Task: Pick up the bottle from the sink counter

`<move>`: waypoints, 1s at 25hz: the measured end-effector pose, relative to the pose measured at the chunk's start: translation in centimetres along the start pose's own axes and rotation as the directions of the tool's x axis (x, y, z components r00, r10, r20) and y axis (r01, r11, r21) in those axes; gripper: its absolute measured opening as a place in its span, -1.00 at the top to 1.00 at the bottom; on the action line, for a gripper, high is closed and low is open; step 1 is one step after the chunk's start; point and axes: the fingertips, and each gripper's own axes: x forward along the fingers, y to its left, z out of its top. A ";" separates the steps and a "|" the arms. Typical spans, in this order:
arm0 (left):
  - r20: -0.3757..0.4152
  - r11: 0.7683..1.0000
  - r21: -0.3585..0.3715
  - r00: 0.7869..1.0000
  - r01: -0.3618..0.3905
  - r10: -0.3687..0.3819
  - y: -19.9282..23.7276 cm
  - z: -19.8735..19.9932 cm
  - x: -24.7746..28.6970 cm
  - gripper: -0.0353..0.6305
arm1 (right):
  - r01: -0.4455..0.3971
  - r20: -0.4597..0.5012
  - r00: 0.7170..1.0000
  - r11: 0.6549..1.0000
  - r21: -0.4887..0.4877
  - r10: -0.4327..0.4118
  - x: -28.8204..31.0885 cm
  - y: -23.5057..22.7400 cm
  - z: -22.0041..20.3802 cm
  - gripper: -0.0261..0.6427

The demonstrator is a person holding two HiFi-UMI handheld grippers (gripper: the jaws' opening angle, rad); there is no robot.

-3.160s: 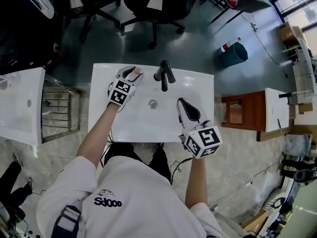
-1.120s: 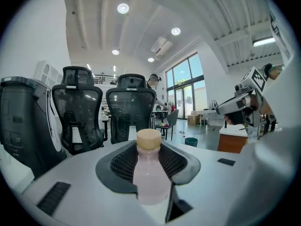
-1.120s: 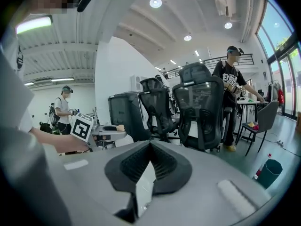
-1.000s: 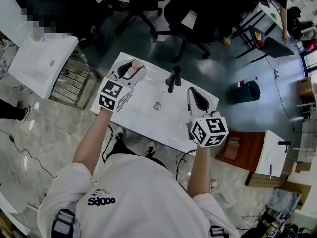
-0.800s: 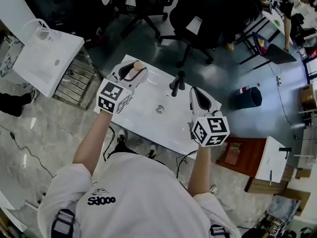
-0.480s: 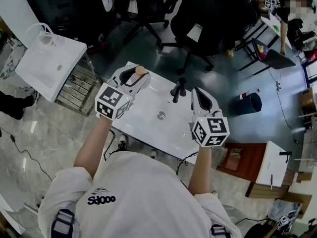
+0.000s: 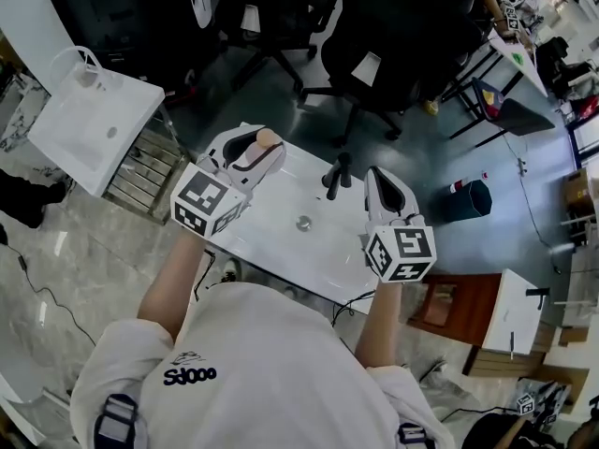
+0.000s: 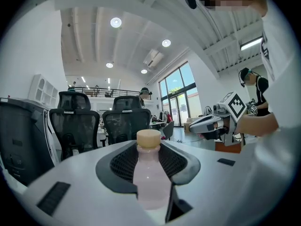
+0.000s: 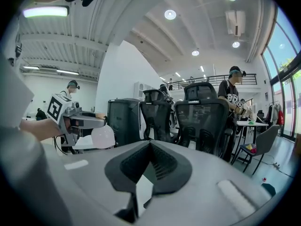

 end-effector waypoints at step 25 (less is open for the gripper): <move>-0.002 0.999 -0.010 0.999 0.037 -0.037 0.0 -0.3 0.8 0.47 | 0.040 -0.051 0.998 0.998 -0.039 -0.042 0.1 -0.2 -1.3 0.90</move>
